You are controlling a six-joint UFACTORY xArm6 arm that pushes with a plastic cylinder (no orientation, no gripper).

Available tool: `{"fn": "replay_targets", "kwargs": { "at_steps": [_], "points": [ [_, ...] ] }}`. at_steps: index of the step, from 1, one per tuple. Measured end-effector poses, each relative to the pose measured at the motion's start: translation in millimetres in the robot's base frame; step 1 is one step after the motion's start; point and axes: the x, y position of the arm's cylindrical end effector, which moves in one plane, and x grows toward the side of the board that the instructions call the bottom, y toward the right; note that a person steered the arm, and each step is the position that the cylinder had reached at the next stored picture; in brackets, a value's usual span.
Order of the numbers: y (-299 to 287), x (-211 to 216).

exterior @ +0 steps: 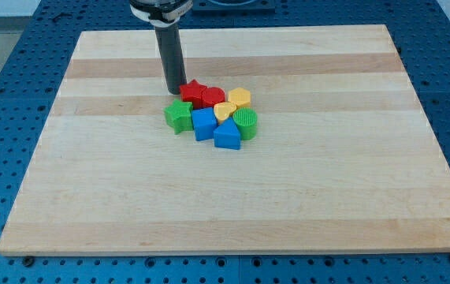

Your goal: Slide the group of blocks a bit down

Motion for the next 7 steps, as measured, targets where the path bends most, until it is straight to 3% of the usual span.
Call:
{"fn": "replay_targets", "kwargs": {
  "at_steps": [5,7],
  "points": [
    [25,25],
    [-14,13]
  ]
}}
